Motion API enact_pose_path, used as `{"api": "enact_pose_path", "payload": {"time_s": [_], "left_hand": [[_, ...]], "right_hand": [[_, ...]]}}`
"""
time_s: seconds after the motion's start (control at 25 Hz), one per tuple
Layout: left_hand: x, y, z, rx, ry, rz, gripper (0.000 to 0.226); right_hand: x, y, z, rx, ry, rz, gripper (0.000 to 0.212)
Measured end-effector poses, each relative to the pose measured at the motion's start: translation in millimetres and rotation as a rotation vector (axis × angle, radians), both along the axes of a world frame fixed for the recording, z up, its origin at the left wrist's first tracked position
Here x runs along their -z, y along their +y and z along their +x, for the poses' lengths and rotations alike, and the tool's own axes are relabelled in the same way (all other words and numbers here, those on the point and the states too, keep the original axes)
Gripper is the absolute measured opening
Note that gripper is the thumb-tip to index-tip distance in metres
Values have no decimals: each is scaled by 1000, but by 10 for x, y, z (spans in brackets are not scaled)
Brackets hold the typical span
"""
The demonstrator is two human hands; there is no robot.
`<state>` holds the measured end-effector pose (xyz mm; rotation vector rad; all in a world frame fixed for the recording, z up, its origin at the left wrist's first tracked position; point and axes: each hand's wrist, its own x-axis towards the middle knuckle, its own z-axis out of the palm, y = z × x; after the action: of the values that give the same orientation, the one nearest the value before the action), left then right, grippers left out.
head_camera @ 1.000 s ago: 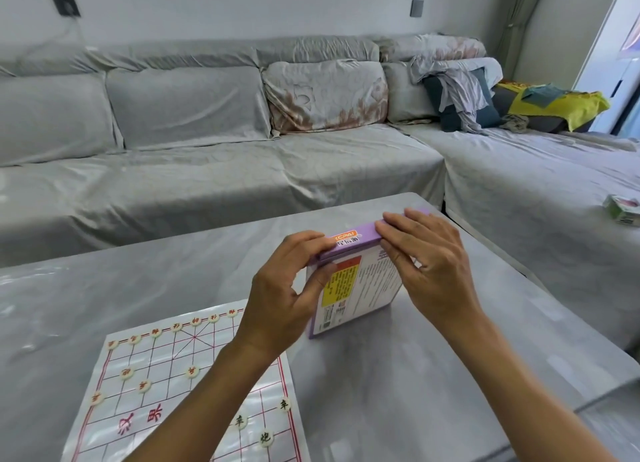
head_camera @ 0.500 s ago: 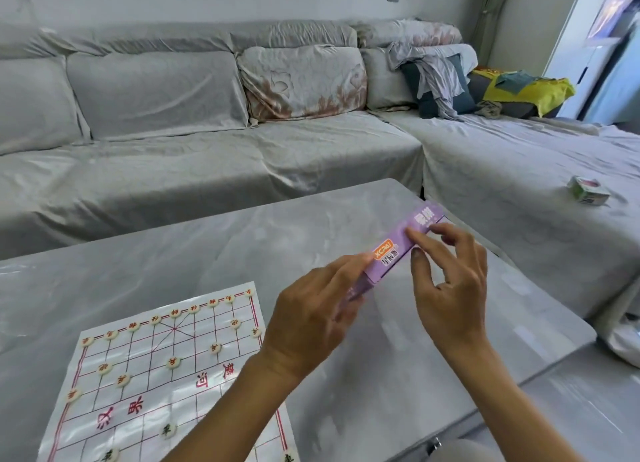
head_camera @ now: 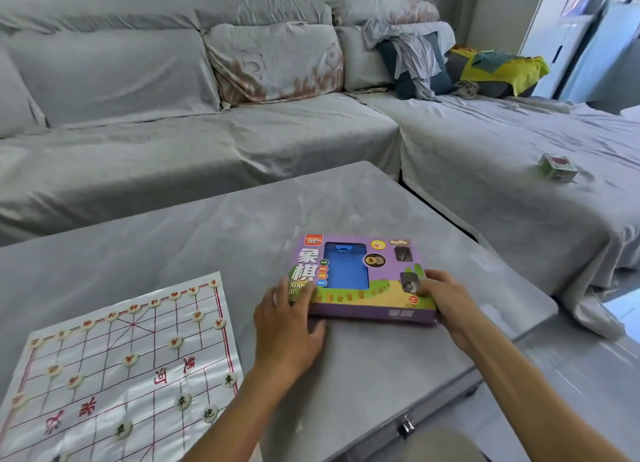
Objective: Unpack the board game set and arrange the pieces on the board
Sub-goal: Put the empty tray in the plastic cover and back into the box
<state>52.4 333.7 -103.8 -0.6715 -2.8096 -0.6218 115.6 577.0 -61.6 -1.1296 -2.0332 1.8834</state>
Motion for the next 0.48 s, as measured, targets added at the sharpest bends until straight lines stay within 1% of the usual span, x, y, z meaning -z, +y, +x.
{"api": "enact_pose_path", "payload": {"time_s": [0.04,0.08,0.12,0.16,0.2,0.28,0.32,0.36,0.4,0.44,0.48], "left_hand": [[17,-90,-53,-64,-116,49,56],[30,-157,-81,-81,-199,112,55],[41,-193,-104,-75,-229,150,53],[49,-218,-113,-66,-221,168,50],[58,-227,-127,-61,-206,178,47],[72,-230,-143,-67,-197,179,44],[82,-226,-146,-72,-195,180,44],[91,-222,-145,-78,-191,182,44],[95,-217,-144,-80,-185,186,43],[99,-217,-142,-78,-185,191,43],[102,-220,-140,-74,-190,197,43]], "right_hand": [[49,7,-78,-12,-17,26,32],[67,-8,-148,-39,-43,79,27],[73,-26,-199,-76,-73,155,24],[68,-52,-217,-123,-110,261,22],[75,-85,-217,-160,-168,419,24],[146,-238,-124,-162,-280,867,33],[212,-351,-47,-148,-275,1051,36],[255,-465,27,-152,-242,1137,39],[271,-524,71,-165,-207,1120,42],[265,-527,84,-155,-169,1020,44],[256,-465,56,-117,-147,872,44]]}}
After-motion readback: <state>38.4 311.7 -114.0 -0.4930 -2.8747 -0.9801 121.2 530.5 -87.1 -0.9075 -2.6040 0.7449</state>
